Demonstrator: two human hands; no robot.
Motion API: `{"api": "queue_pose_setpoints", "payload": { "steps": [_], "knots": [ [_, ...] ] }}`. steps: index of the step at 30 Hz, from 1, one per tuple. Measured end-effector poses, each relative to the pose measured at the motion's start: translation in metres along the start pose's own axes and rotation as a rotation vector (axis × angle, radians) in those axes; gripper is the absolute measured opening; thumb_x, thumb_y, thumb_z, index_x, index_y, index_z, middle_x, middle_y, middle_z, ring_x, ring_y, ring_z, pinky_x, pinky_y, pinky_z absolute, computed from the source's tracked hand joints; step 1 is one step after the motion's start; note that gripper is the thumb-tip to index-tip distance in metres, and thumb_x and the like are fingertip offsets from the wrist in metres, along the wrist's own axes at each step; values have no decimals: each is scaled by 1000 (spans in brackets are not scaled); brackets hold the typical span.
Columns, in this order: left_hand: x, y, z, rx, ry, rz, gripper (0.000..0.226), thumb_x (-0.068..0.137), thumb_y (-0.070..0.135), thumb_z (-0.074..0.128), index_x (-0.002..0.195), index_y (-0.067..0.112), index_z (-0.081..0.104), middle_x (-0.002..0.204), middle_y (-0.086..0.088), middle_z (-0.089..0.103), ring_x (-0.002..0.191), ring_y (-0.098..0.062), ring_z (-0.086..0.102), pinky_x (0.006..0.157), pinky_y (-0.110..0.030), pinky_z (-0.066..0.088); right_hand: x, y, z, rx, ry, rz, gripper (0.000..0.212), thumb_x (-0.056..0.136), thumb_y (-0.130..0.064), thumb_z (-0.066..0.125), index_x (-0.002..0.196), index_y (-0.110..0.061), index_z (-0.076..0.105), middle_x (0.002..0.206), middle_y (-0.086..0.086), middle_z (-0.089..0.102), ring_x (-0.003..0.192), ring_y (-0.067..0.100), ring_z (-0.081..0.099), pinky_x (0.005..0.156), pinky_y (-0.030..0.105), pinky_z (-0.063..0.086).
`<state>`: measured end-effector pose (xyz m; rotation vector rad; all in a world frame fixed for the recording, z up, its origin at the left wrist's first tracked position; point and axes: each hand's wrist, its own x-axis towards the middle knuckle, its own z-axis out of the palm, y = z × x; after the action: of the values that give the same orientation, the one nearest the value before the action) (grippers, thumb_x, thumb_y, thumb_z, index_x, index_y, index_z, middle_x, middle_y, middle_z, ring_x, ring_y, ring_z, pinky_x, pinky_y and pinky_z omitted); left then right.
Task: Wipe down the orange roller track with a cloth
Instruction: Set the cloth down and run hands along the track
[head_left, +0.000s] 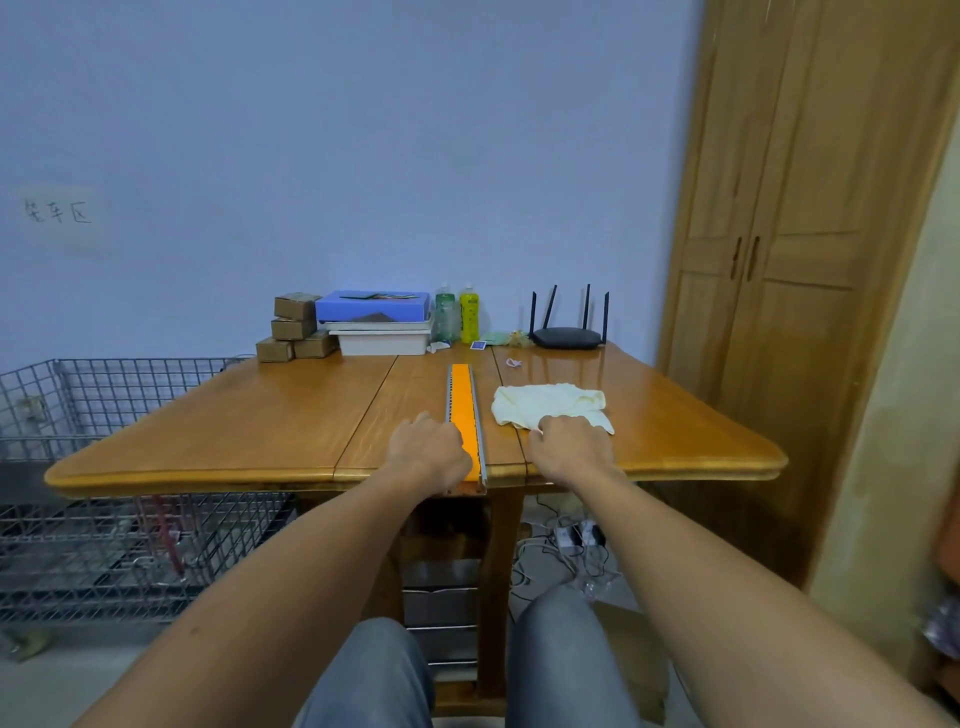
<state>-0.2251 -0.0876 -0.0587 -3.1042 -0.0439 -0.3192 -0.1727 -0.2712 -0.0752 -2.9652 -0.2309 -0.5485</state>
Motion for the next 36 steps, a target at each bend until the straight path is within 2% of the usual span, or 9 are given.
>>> {"api": "queue_pose_setpoints", "payload": {
  "steps": [3,7,12,21,26,30,33,36],
  "knots": [
    [14,-8,-3,-52,-7,-13,44,93,21,46,132,16,66,131,-11,65,121,-30,54,97,-41,48,13,1,3,3,9,-6,44,103,-38,32,120,-16,65,121,10,68,107,29,60,84,40,45],
    [42,-20,-5,-154,-28,-55,37,92,24,49,121,12,68,114,-8,69,101,-27,63,81,-38,58,35,3,5,15,16,-6,43,102,-39,34,120,-16,66,121,9,68,108,29,60,85,41,46],
    [79,-33,-1,-254,-20,-76,34,95,34,47,109,14,71,100,-3,70,90,-22,65,83,-42,60,66,5,12,25,-26,17,45,101,-42,34,125,-17,62,127,8,63,114,30,56,90,44,43],
    [139,-47,28,-370,-50,-126,24,101,28,50,101,14,69,94,-6,70,84,-18,67,75,-34,57,126,9,41,53,-171,103,56,99,-59,33,144,-27,45,149,5,44,133,32,41,105,54,32],
    [172,-53,45,-409,-50,-145,20,104,26,51,107,13,67,101,-8,71,81,-13,62,63,-22,47,159,12,59,38,-220,107,60,98,-64,31,149,-33,37,155,5,37,140,34,33,110,61,26],
    [197,-57,60,-435,-57,-156,22,104,28,51,109,14,67,98,-7,70,87,-17,69,70,-27,54,181,12,74,19,-253,128,63,96,-69,30,151,-37,33,157,4,34,143,35,29,111,66,20],
    [214,-59,71,-443,-60,-164,23,104,31,50,110,15,66,95,-6,70,86,-18,70,77,-33,61,194,12,86,-2,-263,142,68,94,-73,28,152,-39,31,160,4,31,146,37,23,112,71,13],
    [231,-61,79,-434,-59,-166,24,104,33,49,107,16,66,89,-4,69,81,-18,70,74,-33,60,206,13,98,-23,-272,149,75,90,-80,24,155,-42,24,165,2,20,149,40,12,111,75,3]
  ]
}}
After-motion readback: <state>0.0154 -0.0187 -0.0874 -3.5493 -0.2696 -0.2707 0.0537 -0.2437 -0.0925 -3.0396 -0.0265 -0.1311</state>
